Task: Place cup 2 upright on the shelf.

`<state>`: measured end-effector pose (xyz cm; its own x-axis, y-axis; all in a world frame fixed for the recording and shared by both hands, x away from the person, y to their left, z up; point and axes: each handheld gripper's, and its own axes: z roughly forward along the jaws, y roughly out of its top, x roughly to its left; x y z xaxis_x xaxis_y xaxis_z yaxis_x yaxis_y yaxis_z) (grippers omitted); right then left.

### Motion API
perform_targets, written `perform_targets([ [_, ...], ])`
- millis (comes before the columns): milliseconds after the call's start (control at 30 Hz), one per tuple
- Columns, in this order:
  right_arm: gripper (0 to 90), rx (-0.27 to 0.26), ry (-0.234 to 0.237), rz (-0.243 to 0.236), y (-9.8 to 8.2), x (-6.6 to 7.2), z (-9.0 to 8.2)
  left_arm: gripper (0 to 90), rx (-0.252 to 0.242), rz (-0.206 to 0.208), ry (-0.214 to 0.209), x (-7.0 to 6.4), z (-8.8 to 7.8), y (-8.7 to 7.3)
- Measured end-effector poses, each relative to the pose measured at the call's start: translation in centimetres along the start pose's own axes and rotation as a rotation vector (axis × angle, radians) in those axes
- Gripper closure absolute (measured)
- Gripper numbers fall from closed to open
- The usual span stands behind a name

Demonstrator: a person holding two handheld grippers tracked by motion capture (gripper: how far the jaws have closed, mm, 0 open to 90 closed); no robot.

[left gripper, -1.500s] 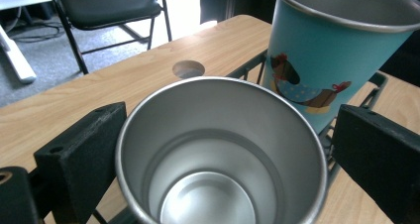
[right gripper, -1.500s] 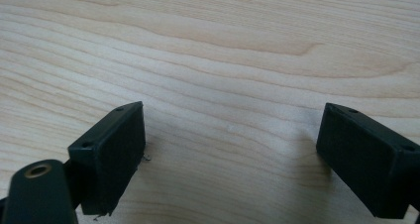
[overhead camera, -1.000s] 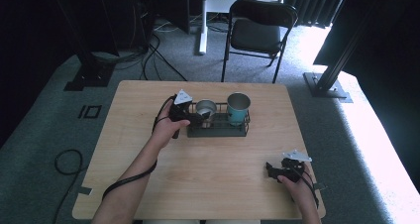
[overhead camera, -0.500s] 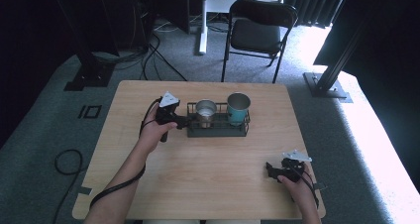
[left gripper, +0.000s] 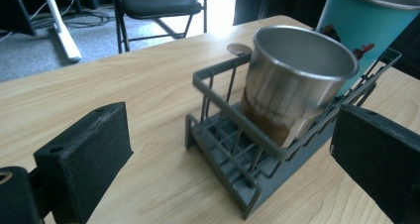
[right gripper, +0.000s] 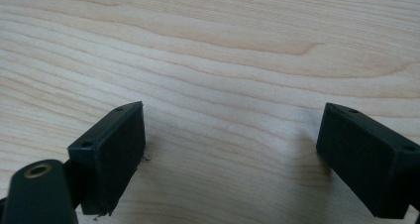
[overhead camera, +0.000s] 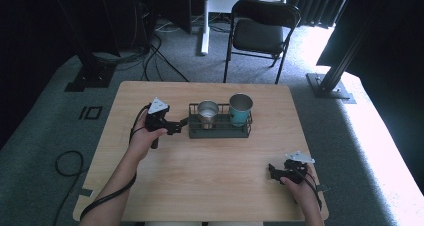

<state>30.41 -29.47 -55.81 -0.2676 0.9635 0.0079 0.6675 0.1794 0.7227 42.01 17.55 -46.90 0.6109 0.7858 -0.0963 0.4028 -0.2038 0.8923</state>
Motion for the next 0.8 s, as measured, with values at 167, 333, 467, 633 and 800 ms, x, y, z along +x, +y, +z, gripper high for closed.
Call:
perform_targets([
  [167,11.1,0.000,0.000,0.000,0.0,0.0,0.0,3.0,0.002,-0.009,0.020,0.4,-0.7,-0.8],
  [333,11.1,0.000,0.000,0.000,0.0,0.0,0.0,3.0,0.011,-0.026,0.047,1.2,-1.5,-1.5],
  [467,11.1,0.000,0.000,0.000,0.0,0.0,0.0,3.0,0.018,-0.031,0.063,1.6,-2.1,-1.9],
  [633,11.1,0.000,0.000,-0.001,0.0,0.0,0.0,3.0,0.027,-0.037,0.080,2.0,-2.8,-2.5],
  [800,11.1,0.000,0.000,0.000,0.0,0.0,0.0,3.0,0.027,-0.051,0.096,2.3,-3.5,-3.2],
])
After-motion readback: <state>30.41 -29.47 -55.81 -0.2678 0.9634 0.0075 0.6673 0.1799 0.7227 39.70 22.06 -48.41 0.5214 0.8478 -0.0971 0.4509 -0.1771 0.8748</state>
